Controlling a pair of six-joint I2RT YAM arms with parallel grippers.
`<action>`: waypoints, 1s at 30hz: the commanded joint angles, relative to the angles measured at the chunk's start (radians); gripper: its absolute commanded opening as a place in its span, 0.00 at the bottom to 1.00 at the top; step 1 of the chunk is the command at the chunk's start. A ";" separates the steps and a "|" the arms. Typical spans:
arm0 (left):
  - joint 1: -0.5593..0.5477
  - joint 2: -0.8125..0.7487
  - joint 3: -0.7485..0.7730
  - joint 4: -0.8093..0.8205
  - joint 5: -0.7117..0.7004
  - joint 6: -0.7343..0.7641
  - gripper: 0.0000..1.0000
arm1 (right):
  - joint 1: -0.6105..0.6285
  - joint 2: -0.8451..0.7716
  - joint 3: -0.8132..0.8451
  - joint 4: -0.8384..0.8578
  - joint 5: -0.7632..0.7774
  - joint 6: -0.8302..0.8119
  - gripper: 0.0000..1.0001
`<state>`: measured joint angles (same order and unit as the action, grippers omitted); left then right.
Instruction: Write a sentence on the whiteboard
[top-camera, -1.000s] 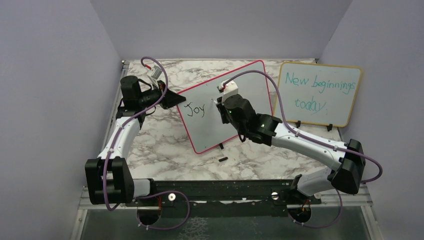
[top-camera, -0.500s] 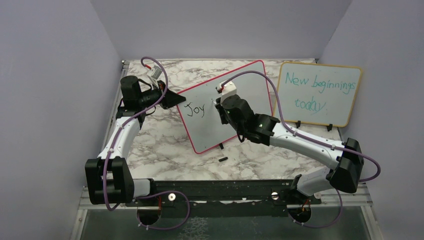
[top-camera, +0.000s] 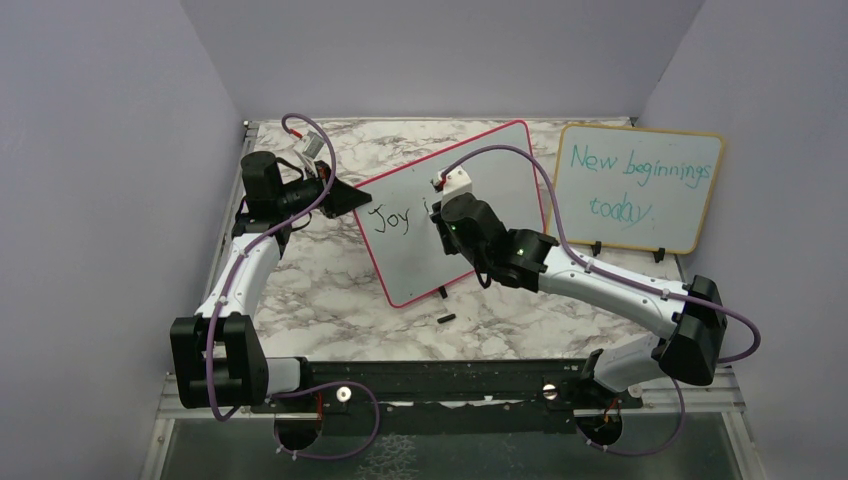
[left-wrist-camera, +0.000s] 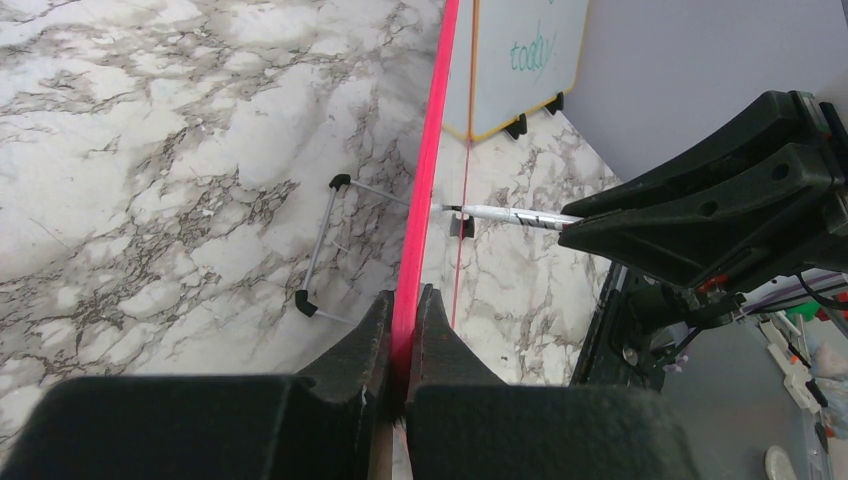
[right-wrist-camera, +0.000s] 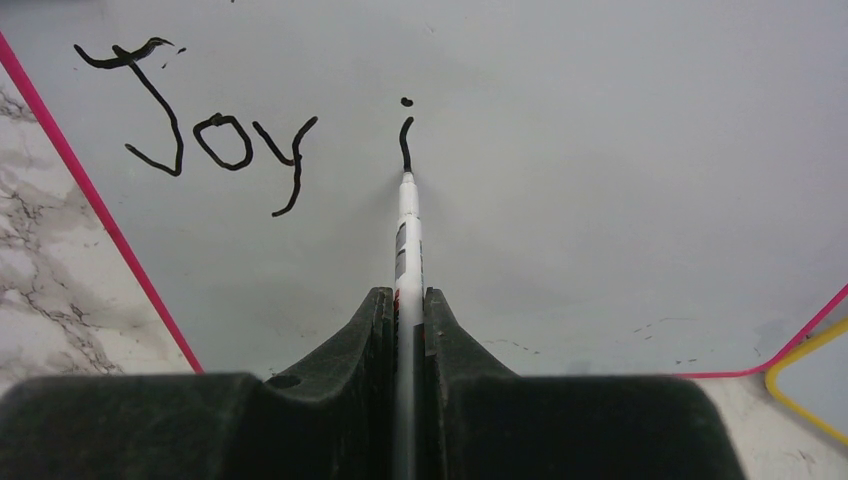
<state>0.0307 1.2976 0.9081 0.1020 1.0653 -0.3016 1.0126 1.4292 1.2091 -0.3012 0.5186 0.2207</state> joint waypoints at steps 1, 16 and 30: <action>-0.011 0.029 -0.015 -0.085 -0.122 0.106 0.00 | -0.002 0.022 0.023 -0.050 -0.032 0.026 0.00; -0.010 0.032 -0.016 -0.085 -0.125 0.107 0.00 | -0.002 -0.057 -0.003 0.034 0.009 -0.002 0.00; -0.011 0.031 -0.015 -0.085 -0.122 0.107 0.00 | -0.003 -0.039 0.004 0.072 0.048 -0.020 0.01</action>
<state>0.0307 1.2976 0.9089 0.1020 1.0660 -0.3016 1.0122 1.3872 1.2087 -0.2745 0.5301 0.2096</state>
